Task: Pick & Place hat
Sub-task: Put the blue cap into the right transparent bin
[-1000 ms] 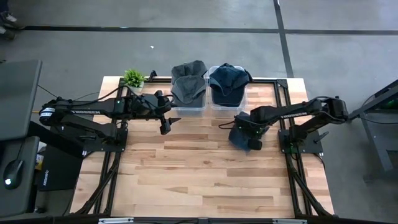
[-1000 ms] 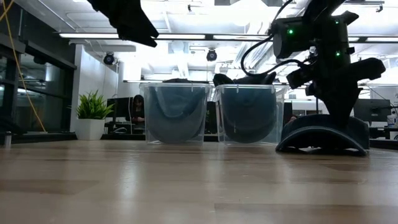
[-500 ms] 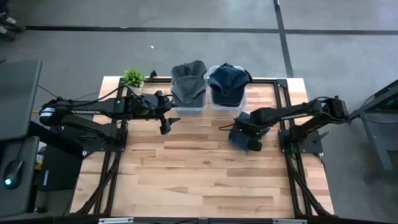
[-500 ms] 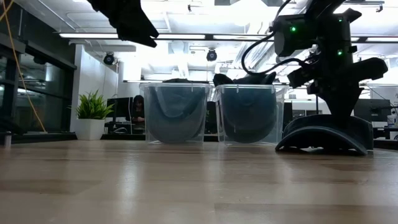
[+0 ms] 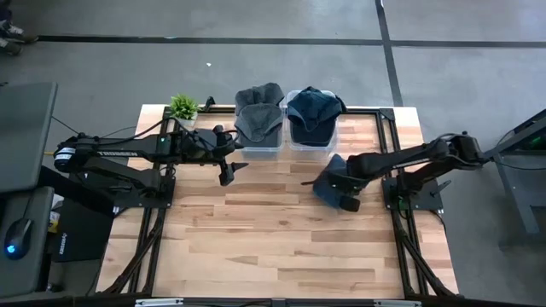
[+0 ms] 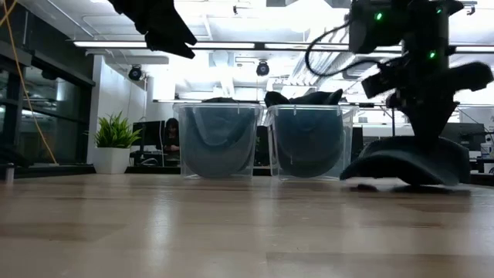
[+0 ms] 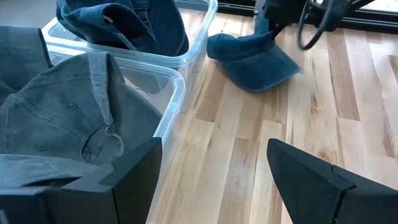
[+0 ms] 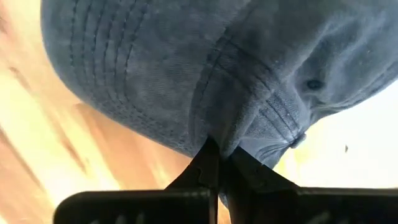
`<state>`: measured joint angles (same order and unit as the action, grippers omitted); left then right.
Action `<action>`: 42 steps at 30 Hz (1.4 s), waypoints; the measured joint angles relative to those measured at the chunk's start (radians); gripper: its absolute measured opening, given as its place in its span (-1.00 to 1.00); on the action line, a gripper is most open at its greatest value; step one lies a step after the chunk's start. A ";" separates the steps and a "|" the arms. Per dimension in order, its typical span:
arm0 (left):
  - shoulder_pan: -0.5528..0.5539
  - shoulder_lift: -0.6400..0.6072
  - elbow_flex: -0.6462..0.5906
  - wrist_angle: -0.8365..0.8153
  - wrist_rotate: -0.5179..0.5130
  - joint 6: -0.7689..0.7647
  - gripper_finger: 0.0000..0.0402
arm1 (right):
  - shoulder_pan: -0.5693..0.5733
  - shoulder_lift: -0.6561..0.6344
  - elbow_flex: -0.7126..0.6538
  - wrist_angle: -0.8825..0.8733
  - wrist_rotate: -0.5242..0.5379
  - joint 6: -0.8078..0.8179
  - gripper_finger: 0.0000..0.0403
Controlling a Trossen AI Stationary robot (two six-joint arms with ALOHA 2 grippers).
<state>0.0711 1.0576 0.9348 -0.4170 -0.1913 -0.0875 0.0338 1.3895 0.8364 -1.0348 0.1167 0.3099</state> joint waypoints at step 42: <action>0.000 0.087 0.002 0.499 0.283 0.036 0.44 | 0.411 -0.552 0.000 0.955 0.244 -0.541 -1.00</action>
<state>0.0715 1.1446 0.9367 0.0822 0.0917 -0.0517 0.4450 0.8375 0.8368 -0.0793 0.3607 -0.2307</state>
